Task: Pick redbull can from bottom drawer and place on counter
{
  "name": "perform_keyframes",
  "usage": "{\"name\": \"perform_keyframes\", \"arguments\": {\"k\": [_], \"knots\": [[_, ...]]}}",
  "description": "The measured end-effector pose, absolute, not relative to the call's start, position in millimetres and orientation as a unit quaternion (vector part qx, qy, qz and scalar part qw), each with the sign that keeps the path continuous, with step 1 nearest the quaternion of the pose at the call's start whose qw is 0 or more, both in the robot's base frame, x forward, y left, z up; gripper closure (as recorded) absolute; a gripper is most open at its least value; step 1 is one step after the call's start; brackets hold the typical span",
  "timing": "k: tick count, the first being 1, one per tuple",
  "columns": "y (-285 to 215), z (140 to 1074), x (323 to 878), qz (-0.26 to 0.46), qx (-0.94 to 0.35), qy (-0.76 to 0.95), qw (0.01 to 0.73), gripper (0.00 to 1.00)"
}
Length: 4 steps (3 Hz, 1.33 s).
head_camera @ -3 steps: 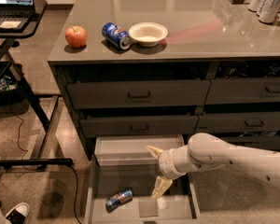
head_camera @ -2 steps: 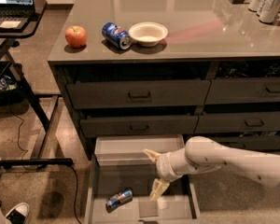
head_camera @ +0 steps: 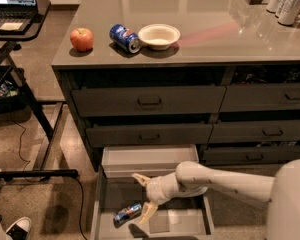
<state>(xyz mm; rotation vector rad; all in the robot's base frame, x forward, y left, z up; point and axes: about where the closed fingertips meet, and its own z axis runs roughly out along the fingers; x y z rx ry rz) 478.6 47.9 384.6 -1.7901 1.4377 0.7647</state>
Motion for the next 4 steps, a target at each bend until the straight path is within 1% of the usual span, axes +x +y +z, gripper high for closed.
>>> {"name": "perform_keyframes", "arguments": {"k": [1, 2, 3, 4], "knots": [[89, 335, 469, 0.338, -0.689, 0.526, 0.366, 0.0], [118, 282, 472, 0.347, -0.703, 0.502, 0.364, 0.0], [136, 234, 492, 0.33, -0.726, 0.494, 0.348, 0.0], [135, 195, 509, 0.302, -0.751, 0.496, 0.313, 0.0]]}}
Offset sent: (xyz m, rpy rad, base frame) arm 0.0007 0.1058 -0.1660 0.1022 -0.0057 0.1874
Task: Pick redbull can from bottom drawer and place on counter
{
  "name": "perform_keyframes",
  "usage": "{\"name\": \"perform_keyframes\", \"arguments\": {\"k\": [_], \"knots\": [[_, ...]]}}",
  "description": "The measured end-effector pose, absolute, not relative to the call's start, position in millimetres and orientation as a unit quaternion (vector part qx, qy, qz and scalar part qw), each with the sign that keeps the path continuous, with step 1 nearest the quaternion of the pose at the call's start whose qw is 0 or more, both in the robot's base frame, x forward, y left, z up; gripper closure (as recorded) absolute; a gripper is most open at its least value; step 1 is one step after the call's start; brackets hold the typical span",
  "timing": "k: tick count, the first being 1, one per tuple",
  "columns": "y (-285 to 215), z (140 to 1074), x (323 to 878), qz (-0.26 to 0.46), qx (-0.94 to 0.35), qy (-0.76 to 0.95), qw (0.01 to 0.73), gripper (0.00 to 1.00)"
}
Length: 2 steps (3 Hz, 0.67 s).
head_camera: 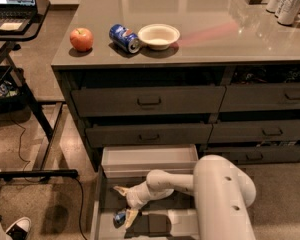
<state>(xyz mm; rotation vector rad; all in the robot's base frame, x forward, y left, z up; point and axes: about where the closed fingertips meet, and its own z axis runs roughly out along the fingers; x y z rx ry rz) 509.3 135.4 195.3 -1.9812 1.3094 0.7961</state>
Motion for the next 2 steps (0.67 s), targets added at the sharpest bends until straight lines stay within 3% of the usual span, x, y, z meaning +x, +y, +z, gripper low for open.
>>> {"name": "perform_keyframes", "arguments": {"k": [2], "knots": [[115, 145, 508, 0.275, -0.771, 0.509, 0.265, 0.0]]}}
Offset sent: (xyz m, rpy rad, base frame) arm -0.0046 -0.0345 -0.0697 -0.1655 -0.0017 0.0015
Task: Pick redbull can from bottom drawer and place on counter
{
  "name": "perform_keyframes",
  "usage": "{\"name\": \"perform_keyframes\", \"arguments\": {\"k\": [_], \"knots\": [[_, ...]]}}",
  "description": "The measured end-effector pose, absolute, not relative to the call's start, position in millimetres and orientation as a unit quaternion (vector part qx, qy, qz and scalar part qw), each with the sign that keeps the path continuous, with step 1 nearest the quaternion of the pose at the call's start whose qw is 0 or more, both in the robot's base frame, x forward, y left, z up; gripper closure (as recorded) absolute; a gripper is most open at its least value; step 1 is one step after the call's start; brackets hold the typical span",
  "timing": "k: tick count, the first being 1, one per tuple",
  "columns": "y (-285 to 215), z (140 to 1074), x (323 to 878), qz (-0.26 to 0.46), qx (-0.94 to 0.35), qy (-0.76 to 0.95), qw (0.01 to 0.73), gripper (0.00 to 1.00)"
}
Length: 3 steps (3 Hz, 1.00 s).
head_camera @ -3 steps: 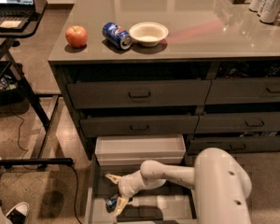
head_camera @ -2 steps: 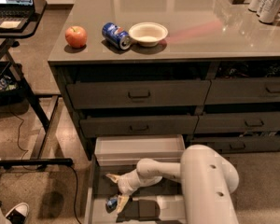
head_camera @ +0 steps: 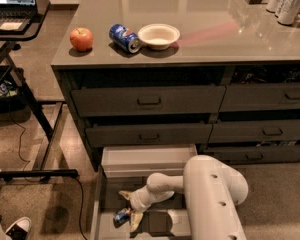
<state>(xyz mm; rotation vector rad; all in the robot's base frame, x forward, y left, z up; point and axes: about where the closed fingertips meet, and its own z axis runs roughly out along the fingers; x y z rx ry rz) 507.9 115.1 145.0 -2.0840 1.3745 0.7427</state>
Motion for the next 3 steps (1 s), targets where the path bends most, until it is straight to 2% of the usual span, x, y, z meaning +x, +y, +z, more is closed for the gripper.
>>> {"name": "perform_keyframes", "arguments": {"k": [1, 3], "knots": [[111.6, 132.6, 504.4, 0.256, -0.777, 0.517, 0.25, 0.19], [106.8, 125.8, 504.4, 0.234, -0.776, 0.534, 0.243, 0.65]]}}
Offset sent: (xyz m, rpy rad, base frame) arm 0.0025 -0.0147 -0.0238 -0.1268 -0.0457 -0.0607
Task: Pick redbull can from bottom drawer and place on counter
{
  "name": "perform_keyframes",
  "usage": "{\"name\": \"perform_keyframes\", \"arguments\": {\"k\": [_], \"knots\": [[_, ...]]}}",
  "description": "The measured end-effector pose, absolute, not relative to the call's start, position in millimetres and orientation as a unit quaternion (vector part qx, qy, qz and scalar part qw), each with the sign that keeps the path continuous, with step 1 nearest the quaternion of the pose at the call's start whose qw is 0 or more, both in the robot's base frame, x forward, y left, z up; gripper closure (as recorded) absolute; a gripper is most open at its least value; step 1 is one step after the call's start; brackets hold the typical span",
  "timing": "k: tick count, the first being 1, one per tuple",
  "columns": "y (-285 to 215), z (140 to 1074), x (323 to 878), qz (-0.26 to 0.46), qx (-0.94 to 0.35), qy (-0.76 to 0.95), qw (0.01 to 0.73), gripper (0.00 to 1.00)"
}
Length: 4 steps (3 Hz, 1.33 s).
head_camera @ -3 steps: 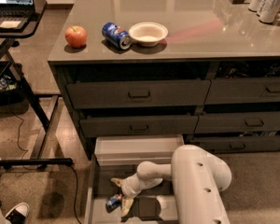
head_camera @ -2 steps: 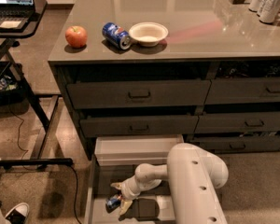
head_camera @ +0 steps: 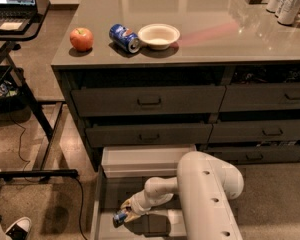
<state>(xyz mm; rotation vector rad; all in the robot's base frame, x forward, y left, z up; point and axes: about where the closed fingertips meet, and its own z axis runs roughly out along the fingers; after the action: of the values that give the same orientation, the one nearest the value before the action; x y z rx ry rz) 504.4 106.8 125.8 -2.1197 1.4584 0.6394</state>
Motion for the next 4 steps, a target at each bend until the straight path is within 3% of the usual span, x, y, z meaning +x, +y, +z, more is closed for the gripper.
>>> {"name": "perform_keyframes", "arguments": {"k": [1, 2, 4], "knots": [[107, 126, 504, 0.234, -0.775, 0.534, 0.243, 0.88], [92, 150, 500, 0.255, -0.768, 0.532, 0.248, 1.0], [13, 299, 501, 0.308, -0.763, 0.488, 0.291, 1.0]]}}
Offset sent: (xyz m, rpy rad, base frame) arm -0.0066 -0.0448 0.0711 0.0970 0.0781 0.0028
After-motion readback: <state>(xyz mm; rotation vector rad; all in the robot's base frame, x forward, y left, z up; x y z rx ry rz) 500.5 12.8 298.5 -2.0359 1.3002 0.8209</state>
